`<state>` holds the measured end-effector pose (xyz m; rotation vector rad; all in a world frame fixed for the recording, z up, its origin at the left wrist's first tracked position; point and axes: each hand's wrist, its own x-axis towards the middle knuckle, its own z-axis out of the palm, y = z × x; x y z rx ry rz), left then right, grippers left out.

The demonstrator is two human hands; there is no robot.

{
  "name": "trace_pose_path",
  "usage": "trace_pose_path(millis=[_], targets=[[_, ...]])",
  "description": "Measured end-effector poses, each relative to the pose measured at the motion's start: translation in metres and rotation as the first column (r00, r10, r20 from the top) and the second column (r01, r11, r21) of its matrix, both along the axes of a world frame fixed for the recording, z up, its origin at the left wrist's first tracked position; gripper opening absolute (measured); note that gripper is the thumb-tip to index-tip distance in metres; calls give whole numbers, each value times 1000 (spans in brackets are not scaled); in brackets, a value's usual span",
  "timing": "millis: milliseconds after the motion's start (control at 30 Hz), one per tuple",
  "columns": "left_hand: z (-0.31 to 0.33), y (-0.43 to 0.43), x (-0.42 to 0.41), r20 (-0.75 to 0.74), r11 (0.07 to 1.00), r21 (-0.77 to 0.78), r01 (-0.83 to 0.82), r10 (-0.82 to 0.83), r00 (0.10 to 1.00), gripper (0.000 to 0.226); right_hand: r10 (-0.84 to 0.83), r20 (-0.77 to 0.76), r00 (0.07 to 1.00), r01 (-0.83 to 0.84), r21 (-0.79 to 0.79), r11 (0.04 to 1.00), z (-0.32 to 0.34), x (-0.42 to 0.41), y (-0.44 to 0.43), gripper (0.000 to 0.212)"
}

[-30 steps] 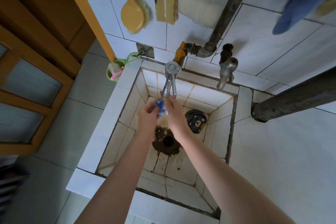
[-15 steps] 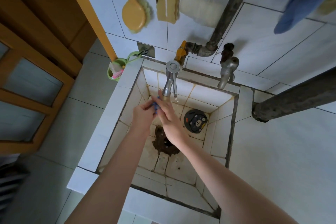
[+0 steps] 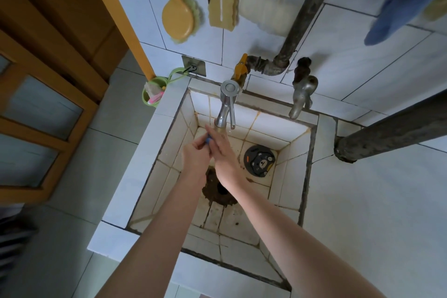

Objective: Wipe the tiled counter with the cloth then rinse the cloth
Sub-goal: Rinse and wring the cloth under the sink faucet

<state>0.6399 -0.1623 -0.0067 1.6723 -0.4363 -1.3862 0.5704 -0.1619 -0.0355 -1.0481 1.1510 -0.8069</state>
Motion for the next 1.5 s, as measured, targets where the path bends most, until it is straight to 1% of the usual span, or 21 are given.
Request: trace_pose_path(millis=[67,167,233,300,367,400,500,533,600,700,800,833,900,933,1033,1167,1267,1333,1400,1467,1500], targets=[[2,3,-2,12,1000,-4,11,-11,1000,31,-92,52,994,89,66,994,5,-2,-7,30],[2,3,0,34,998,-14,65,-64,997,29,-145,-261,954,162,45,986,-2,-10,-27,20],[3,3,2,46,995,-11,95,-95,994,29,-157,-309,938,179,45,983,-2,-17,-33,17],[2,3,4,-3,999,-2,32,-32,999,32,-139,-299,944,147,6,989,1,-22,-29,17],[3,1,6,-39,1000,14,-16,17,999,34,-132,-406,904,98,-102,990,4,-26,-21,29],[3,1,7,-62,999,20,-29,31,998,34,-116,-407,906,68,-130,989,5,-28,-17,30],[5,1,4,-196,999,45,-23,31,980,27,2,-172,985,5,43,999,13,-25,-8,20],[6,2,3,-225,998,54,17,-4,974,26,-2,-142,990,9,50,999,16,-25,-8,7],[3,5,3,-253,990,35,139,-126,959,35,-67,-187,980,62,-29,998,16,-27,-9,11],[-2,3,9,-164,987,39,154,-146,976,42,-121,-203,972,123,-1,992,13,-33,-15,14],[-11,-3,13,63,992,87,97,-102,993,31,-124,28,992,118,176,977,13,-37,-20,10],[-14,-4,12,81,987,86,135,-142,987,33,-115,129,985,85,218,972,16,-37,-20,9],[-18,-6,8,7,982,86,169,-170,985,35,-125,246,961,56,268,962,19,-35,-18,7],[-21,-8,6,-23,984,88,153,-152,988,31,-135,241,961,68,268,961,19,-34,-18,6],[-31,-13,4,100,973,96,208,-217,971,13,-179,93,980,156,208,966,14,-35,-21,6],[-35,-16,0,-46,984,125,131,-126,991,35,-199,-78,977,209,156,965,9,-31,-15,28],[-34,-22,2,-105,986,113,121,-109,988,38,-170,-66,983,176,92,980,10,-30,-7,28],[-30,-19,-1,-82,991,93,98,-91,992,41,-101,7,995,101,61,993,11,-27,-3,21],[-29,-17,-8,-94,991,72,109,-103,990,40,-87,88,992,78,103,992,11,-19,-3,17],[-32,-17,-14,-2,991,69,118,-118,993,32,-114,85,990,96,189,977,8,-9,-8,13],[-31,-18,-16,72,987,74,139,-145,987,28,-116,23,993,109,209,972,5,-6,-13,13]])
